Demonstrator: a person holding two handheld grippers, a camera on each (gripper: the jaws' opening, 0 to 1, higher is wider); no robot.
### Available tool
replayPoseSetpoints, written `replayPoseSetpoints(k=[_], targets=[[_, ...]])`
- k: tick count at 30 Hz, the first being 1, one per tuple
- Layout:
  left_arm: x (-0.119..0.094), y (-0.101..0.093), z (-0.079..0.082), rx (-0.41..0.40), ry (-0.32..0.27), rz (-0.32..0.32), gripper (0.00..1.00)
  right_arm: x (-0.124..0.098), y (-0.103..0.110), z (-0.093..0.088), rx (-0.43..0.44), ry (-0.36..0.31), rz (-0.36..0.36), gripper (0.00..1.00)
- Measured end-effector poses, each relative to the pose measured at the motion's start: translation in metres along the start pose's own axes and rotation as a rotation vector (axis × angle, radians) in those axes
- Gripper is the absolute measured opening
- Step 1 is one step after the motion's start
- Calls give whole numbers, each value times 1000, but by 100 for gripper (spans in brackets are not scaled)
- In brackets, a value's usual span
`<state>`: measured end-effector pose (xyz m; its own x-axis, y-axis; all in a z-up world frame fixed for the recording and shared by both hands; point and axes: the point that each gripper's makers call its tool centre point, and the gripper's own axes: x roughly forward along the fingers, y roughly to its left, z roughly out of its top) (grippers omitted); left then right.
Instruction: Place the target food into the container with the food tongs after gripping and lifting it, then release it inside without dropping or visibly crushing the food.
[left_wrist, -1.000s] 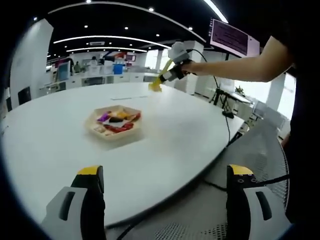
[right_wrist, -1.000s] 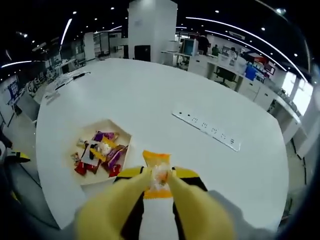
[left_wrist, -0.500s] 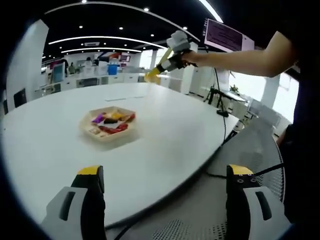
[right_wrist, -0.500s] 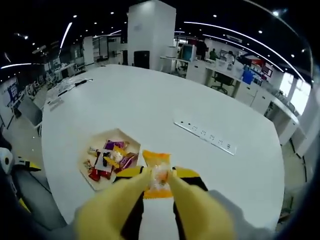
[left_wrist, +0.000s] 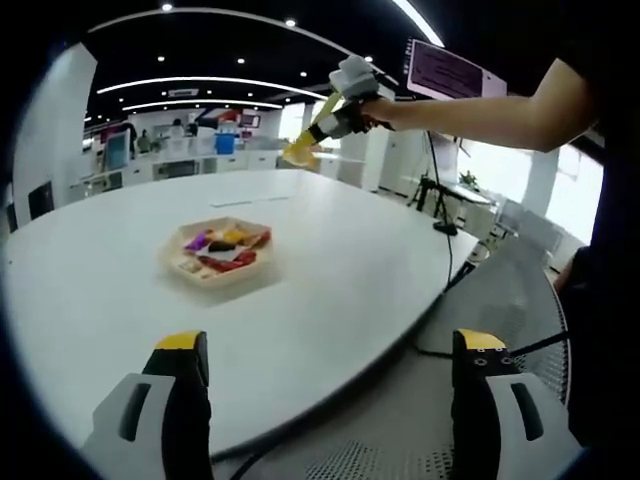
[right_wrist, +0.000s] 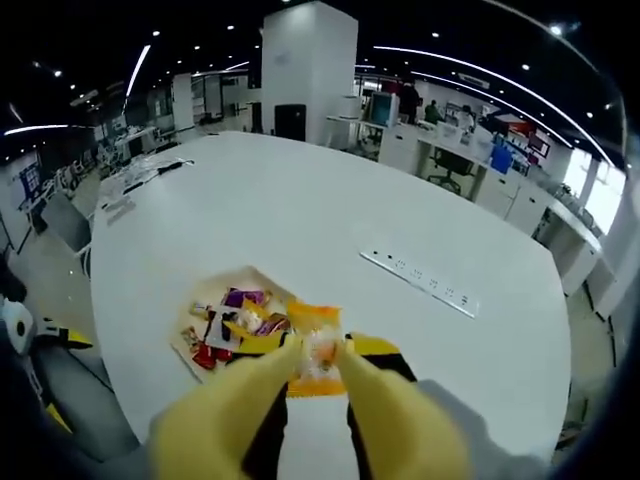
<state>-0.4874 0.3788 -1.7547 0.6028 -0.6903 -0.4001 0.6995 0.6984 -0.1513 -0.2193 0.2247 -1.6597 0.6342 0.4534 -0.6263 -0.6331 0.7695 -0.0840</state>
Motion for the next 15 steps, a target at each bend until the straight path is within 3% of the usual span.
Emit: replayPoseSetpoints(k=[15], targets=[[-1, 1, 1, 0, -8, 3, 98, 43, 74, 45, -26, -44, 139, 21]])
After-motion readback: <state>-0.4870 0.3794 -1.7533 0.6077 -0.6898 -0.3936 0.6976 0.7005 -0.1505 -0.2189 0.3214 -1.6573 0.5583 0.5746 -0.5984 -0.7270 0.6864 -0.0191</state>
